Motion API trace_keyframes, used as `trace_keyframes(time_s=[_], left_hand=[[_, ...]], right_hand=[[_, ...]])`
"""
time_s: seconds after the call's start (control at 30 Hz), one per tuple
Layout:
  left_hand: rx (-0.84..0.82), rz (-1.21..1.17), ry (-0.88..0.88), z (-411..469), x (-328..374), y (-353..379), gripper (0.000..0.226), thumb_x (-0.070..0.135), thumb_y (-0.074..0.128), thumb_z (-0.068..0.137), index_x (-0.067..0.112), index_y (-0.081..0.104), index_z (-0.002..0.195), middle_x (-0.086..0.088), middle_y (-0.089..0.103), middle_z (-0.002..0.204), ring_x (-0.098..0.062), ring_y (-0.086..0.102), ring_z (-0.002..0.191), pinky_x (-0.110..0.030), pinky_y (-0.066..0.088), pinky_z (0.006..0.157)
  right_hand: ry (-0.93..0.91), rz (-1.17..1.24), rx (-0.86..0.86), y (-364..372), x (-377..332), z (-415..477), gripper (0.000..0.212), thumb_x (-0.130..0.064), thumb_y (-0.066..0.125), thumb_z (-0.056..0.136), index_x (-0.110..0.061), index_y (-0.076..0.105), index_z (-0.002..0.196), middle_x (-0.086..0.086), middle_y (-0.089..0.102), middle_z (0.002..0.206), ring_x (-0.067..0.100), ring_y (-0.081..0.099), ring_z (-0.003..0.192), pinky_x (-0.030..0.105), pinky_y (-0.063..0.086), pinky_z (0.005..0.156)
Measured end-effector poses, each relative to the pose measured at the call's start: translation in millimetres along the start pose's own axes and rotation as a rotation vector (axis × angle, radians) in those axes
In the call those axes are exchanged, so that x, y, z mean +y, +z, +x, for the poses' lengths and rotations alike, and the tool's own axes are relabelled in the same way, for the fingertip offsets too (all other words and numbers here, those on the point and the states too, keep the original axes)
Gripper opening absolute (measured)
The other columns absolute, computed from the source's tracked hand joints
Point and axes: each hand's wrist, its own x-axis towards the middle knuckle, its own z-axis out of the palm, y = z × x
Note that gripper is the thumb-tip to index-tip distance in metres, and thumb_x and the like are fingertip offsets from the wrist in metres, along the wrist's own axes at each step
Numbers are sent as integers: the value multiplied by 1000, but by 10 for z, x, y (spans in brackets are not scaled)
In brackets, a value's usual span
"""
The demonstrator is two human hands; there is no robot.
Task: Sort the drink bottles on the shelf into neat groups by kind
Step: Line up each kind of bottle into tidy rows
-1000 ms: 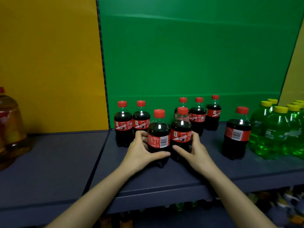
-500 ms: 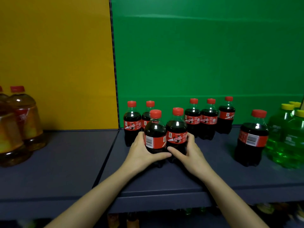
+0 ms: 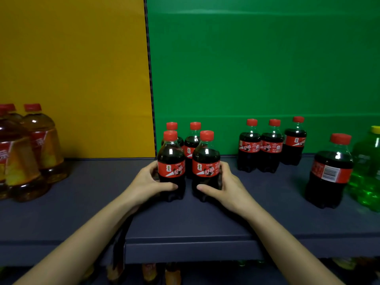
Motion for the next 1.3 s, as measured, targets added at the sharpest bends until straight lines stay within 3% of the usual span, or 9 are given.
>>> trace_keyframes(time_s=[0.37, 0.6, 0.67, 0.77, 0.83, 0.9, 1.0, 1.1, 1.3], left_hand=[[-64, -22, 12, 153, -95, -207, 56, -7, 76, 65, 22, 54, 109, 3, 64, 112, 3, 63, 95, -10, 50, 75], [-62, 0, 29, 145, -92, -200, 60, -3, 74, 69, 14, 49, 121, 5, 62, 110, -6, 57, 107, -13, 49, 85], [2, 13, 38, 95, -48, -181, 70, 12, 80, 65, 17, 44, 125, 3, 59, 113, -9, 58, 104, -26, 48, 93], [287, 112, 157, -10, 22, -173, 74, 40, 77, 61, 23, 42, 125, 6, 52, 118, -10, 52, 104, -26, 43, 88], [492, 158, 369, -76, 96, -175, 55, 45, 74, 70, 24, 47, 113, 3, 52, 112, -9, 51, 100, -22, 44, 85], [544, 168, 605, -130, 233, -133, 27, 38, 62, 78, 31, 47, 99, 2, 52, 97, -6, 51, 90, -16, 43, 80], [399, 243, 778, -170, 471, 127, 6, 24, 53, 81, 22, 52, 87, 4, 54, 87, -5, 50, 79, -15, 41, 69], [177, 324, 784, -134, 635, 540, 13, 25, 53, 81, 13, 56, 82, 4, 55, 81, -9, 52, 76, -18, 41, 67], [-50, 382, 471, 369, 588, 1469, 31, 23, 60, 86, 15, 47, 113, 3, 49, 111, -10, 52, 98, -13, 41, 79]], right_hand=[[-8, 23, -5, 215, -58, 183, 70, -35, 70, 79, -19, 30, 134, -5, 52, 132, 12, 48, 121, 30, 40, 102], [1, 25, 5, 249, -64, 187, 71, -36, 69, 80, -20, 29, 136, -5, 50, 133, 11, 47, 122, 28, 38, 103], [2, 39, -30, 197, -67, 166, 71, -37, 68, 80, -21, 30, 137, -6, 49, 134, 9, 47, 121, 26, 38, 103], [-1, 72, 0, 18, -15, 123, 65, -36, 69, 79, -19, 38, 134, -7, 48, 131, 7, 47, 120, 25, 38, 103], [-12, 54, 88, -153, 89, 102, 54, -31, 67, 82, -16, 45, 129, -5, 52, 126, 7, 50, 116, 19, 41, 98], [-7, 38, 237, -349, 232, 92, 37, -18, 63, 86, -11, 52, 120, -1, 57, 117, 11, 55, 110, 6, 42, 86], [67, 31, 449, -647, 472, 107, 29, -5, 58, 88, -5, 53, 117, 5, 58, 113, 17, 56, 104, 8, 42, 77], [159, 9, 517, -895, 662, 186, 39, -6, 54, 90, -3, 44, 127, 13, 47, 130, 15, 49, 109, 20, 39, 88], [263, -3, 505, -1097, 943, 415, 65, -11, 58, 89, -1, 22, 142, 17, 26, 144, 30, 34, 133, 36, 28, 112]])
